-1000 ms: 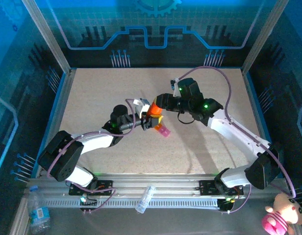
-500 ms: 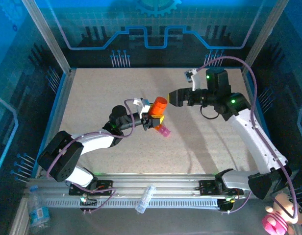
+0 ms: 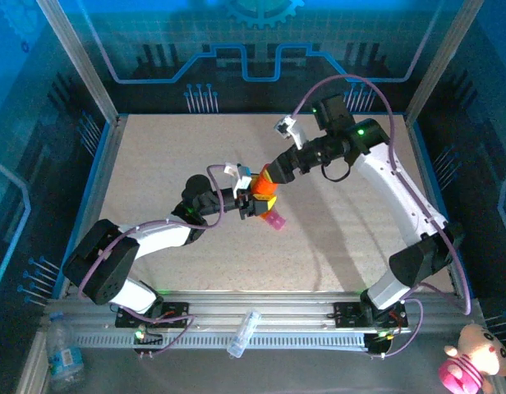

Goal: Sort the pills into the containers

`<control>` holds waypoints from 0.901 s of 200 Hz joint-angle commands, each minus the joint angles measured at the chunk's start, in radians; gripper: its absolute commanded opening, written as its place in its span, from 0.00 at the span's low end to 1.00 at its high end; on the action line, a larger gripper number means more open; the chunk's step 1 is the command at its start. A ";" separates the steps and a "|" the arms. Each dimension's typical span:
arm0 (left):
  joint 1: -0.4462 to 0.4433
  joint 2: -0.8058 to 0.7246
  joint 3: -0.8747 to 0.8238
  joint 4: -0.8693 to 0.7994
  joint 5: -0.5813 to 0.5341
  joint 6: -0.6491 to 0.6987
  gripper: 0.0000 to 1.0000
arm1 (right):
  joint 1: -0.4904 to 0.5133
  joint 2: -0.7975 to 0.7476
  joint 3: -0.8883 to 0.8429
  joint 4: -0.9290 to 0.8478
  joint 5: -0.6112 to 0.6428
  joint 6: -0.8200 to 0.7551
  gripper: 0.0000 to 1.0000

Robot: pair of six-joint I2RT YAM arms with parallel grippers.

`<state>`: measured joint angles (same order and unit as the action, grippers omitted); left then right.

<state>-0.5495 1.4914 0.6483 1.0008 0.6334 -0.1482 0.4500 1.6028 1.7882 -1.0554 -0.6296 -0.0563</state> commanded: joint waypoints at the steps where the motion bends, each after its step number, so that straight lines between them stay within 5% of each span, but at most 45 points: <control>1: 0.007 -0.001 0.034 0.056 0.033 -0.022 0.00 | 0.009 0.003 0.027 -0.066 0.007 -0.046 0.81; 77: 0.007 -0.003 0.039 0.056 0.023 -0.026 0.00 | 0.016 -0.028 -0.103 0.031 0.035 0.061 0.43; 147: 0.006 0.007 0.052 0.036 -0.032 0.013 0.00 | 0.123 -0.179 -0.489 0.501 0.327 0.776 0.39; 180: 0.007 0.014 0.054 0.033 -0.031 0.011 0.00 | 0.128 -0.175 -0.503 0.547 0.322 0.826 0.40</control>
<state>-0.5343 1.5249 0.6498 0.8700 0.6090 -0.1528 0.5369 1.3933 1.3159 -0.5362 -0.3122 0.6296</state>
